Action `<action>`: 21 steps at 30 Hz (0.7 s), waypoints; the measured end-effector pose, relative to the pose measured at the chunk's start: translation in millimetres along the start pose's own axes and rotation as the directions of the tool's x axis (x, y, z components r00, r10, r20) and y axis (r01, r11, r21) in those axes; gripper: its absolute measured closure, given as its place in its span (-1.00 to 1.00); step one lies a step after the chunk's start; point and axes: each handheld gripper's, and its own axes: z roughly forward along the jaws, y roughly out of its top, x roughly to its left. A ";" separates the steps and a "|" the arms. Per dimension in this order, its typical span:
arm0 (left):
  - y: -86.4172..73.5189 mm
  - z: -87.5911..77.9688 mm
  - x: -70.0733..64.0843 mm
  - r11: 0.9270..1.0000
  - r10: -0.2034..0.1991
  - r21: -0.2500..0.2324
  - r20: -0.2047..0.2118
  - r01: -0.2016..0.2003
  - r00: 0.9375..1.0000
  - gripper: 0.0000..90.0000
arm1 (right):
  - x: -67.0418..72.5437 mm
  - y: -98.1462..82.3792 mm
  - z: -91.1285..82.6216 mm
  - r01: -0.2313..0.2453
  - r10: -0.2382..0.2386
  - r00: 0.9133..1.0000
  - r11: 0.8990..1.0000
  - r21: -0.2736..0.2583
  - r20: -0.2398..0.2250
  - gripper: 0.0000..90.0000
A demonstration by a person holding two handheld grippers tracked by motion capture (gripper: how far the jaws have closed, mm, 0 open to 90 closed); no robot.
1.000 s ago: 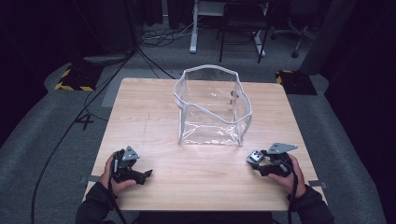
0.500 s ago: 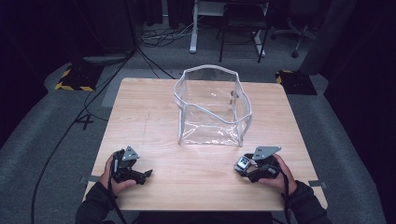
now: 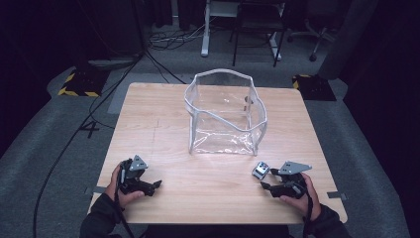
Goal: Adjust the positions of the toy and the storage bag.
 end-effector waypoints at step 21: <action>0.2 0.1 0.5 1.000 0.004 -0.001 0.001 -0.004 1.000 -0.99 | -24.5 25.0 25.3 0.034 -0.032 0.997 0.999 0.018 -0.074 -0.33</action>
